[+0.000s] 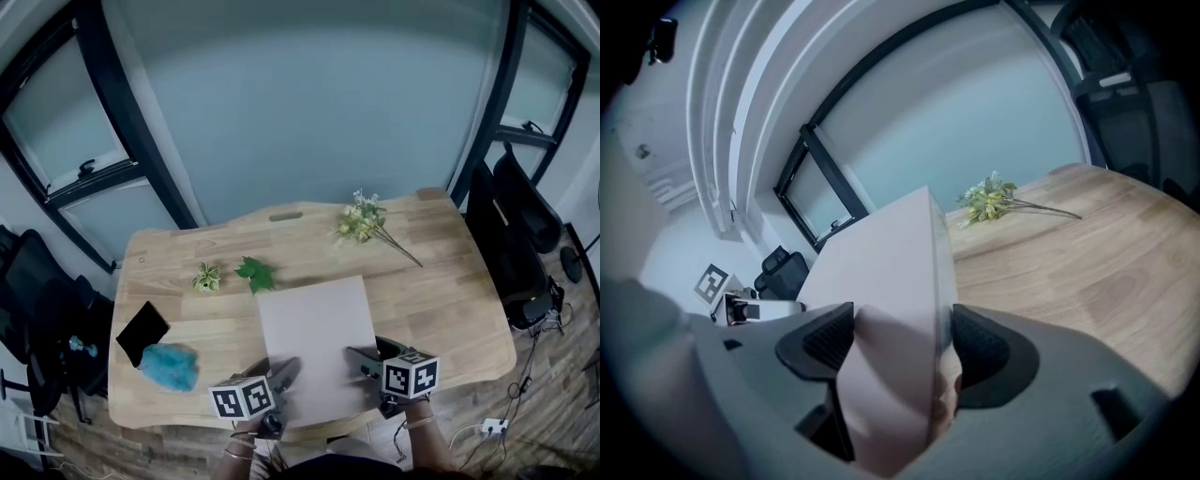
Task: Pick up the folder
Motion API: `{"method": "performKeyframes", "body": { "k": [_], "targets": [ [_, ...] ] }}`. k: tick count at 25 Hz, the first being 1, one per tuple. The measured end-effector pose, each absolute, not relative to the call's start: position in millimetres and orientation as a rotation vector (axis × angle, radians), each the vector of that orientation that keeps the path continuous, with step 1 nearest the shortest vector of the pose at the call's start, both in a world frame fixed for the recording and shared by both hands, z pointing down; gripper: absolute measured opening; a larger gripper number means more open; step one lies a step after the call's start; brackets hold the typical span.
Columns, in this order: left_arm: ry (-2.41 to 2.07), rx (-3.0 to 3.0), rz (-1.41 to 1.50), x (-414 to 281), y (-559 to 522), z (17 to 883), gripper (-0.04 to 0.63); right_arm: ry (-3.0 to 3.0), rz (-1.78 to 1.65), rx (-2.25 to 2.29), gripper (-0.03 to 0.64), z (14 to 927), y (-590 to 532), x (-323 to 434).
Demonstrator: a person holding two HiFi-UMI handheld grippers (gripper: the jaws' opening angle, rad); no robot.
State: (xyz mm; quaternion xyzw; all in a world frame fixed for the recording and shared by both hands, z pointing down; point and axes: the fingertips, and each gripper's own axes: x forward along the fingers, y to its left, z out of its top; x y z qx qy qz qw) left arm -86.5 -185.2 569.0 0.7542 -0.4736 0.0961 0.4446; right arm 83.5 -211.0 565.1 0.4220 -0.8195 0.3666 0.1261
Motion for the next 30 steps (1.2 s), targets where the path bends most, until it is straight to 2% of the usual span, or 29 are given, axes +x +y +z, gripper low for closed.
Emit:
{"method": "performKeyframes", "body": {
  "k": [30],
  "targets": [
    [-1.296,2.032,0.194,-74,-135,489,0.330,-2.557,0.904,1.262,0.325,494,-159,99]
  ]
}}
